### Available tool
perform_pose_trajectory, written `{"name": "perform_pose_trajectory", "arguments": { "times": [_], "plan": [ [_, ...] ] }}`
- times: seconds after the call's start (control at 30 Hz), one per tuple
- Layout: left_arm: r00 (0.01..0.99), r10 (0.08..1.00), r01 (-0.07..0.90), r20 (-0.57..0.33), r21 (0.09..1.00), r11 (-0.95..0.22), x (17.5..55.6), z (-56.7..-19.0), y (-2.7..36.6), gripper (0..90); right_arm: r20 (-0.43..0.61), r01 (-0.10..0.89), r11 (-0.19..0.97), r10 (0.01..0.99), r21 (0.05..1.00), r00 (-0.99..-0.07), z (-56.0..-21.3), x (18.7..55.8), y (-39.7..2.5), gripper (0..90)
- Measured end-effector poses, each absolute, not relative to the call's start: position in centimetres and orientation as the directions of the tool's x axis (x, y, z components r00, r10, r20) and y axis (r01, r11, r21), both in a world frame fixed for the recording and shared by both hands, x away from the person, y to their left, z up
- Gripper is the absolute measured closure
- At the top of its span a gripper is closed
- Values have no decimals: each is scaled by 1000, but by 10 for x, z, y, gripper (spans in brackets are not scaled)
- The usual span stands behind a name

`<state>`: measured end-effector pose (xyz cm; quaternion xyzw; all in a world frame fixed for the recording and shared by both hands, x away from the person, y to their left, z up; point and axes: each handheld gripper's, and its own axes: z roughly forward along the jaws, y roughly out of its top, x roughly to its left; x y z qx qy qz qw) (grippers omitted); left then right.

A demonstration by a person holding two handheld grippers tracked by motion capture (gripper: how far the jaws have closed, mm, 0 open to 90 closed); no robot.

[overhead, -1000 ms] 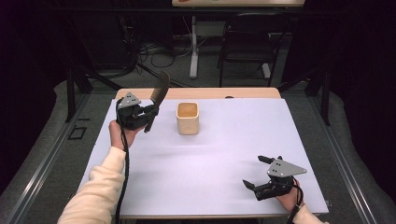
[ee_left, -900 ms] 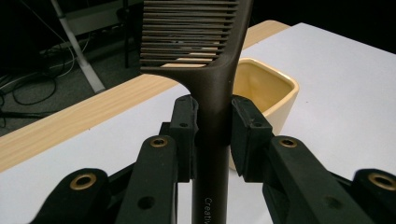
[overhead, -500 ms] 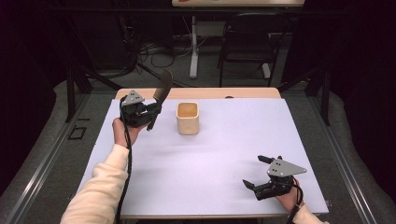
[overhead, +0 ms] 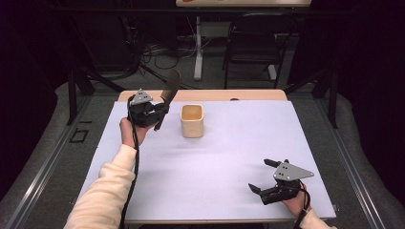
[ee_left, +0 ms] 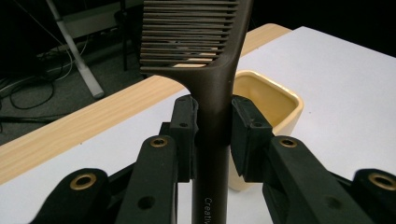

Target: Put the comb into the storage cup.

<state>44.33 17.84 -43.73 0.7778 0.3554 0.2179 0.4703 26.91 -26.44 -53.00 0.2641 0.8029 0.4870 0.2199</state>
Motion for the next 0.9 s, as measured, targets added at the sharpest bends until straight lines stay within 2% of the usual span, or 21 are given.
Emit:
{"name": "perform_pose_trajectory", "arguments": {
  "times": [0.9],
  "plan": [
    [658, 753, 302, 17, 910, -284, 451, -420, 164, 722, -93, 213, 390, 633, 896, -769, -531, 271, -263, 2]
  ]
}}
